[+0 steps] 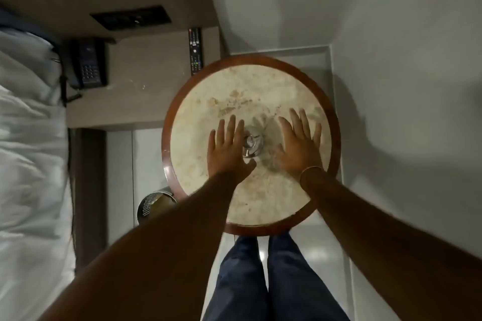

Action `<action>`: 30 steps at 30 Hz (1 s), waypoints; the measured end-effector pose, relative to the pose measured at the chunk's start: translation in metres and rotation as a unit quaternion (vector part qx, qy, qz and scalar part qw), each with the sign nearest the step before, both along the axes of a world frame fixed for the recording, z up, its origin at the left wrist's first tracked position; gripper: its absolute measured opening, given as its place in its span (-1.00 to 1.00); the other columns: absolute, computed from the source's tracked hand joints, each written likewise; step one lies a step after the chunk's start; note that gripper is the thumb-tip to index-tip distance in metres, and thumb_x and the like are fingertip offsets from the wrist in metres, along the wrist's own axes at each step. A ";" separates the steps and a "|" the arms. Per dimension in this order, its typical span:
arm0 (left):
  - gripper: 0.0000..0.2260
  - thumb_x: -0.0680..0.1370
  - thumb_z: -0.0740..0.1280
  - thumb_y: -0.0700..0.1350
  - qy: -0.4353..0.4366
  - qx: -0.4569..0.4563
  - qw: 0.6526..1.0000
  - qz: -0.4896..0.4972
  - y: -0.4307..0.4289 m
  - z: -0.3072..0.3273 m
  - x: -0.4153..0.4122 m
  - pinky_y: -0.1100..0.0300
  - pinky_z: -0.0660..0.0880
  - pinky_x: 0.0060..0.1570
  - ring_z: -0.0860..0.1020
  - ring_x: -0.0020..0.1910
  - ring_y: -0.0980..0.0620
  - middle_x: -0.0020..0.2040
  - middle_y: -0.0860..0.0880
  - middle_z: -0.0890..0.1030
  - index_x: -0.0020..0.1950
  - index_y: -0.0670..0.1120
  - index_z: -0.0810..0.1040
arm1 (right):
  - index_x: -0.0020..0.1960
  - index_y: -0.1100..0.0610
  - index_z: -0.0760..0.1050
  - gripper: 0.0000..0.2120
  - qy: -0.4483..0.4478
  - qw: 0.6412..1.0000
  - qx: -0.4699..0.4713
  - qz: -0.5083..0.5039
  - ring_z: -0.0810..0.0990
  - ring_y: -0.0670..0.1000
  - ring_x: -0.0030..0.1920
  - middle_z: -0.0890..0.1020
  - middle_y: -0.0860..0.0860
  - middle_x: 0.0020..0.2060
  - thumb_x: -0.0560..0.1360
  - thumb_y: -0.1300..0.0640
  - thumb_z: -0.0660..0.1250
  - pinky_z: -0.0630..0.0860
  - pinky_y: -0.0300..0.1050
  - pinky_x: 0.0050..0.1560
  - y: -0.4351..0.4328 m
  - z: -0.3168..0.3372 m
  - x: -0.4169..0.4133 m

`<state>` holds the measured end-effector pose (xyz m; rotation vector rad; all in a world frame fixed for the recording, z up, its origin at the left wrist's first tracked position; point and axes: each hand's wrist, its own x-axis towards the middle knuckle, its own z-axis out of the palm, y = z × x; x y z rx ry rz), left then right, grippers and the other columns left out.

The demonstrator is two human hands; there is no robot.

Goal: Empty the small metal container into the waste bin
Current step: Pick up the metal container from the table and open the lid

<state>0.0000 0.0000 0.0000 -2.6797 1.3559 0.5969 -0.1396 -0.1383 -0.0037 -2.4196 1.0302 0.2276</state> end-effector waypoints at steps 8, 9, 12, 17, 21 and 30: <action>0.10 0.48 0.53 0.25 0.077 0.094 0.992 0.026 -0.039 -0.058 -0.012 -0.44 0.01 0.59 -0.12 0.72 -0.31 0.77 -0.09 -0.17 0.74 0.07 -0.18 | 0.59 0.11 0.38 -0.45 -0.002 0.998 -0.010 -0.066 0.10 0.21 0.72 0.30 0.19 0.68 0.61 0.10 0.32 -0.08 0.48 0.62 0.027 -0.037 -0.020; 0.08 0.49 0.55 0.19 0.075 0.099 0.992 0.032 -0.041 -0.060 -0.013 -0.48 0.06 0.57 -0.08 0.71 -0.33 0.77 -0.10 -0.13 0.74 0.07 -0.14 | 0.59 0.11 0.39 -0.45 0.003 0.997 -0.012 -0.073 0.13 0.22 0.71 0.33 0.19 0.67 0.62 0.09 0.33 -0.04 0.48 0.61 0.032 -0.037 -0.024; -0.01 0.46 0.60 0.03 0.077 0.090 0.991 0.054 -0.040 -0.065 -0.017 -0.43 0.33 0.46 0.19 0.61 -0.33 0.71 -0.13 0.09 0.70 0.06 0.03 | 0.61 0.08 0.35 -0.41 0.030 0.995 0.012 -0.099 0.11 0.19 0.72 0.32 0.16 0.67 0.61 0.06 0.34 -0.01 0.48 0.62 0.046 -0.037 -0.037; -0.07 0.44 0.60 -0.01 0.083 0.068 0.993 0.051 -0.040 -0.067 -0.014 -0.21 0.58 0.23 0.38 0.42 -0.29 0.57 -0.15 0.29 0.68 0.02 0.15 | 0.58 0.09 0.40 -0.41 0.028 0.996 -0.001 -0.079 0.18 0.24 0.70 0.38 0.19 0.64 0.57 0.11 0.41 0.08 0.51 0.60 0.065 -0.033 -0.057; -0.11 0.40 0.62 0.02 0.105 0.051 0.991 0.071 -0.034 -0.059 -0.016 -0.13 0.64 0.10 0.41 0.35 -0.28 0.49 -0.17 0.35 0.62 -0.02 0.24 | 0.58 0.05 0.39 -0.47 0.022 0.993 0.038 -0.105 0.18 0.19 0.70 0.38 0.13 0.64 0.64 0.05 0.34 -0.02 0.45 0.63 0.068 -0.032 -0.056; -0.05 0.35 0.63 0.14 0.194 -0.086 0.973 0.084 -0.006 0.028 -0.030 -0.12 0.62 0.21 0.38 0.45 -0.17 0.57 -0.01 0.33 0.64 0.17 0.20 | 0.39 0.01 0.61 -0.46 -0.102 0.719 0.529 -0.439 0.67 0.16 0.31 0.70 0.12 0.34 0.69 -0.33 0.14 0.56 0.18 0.39 0.038 0.013 -0.006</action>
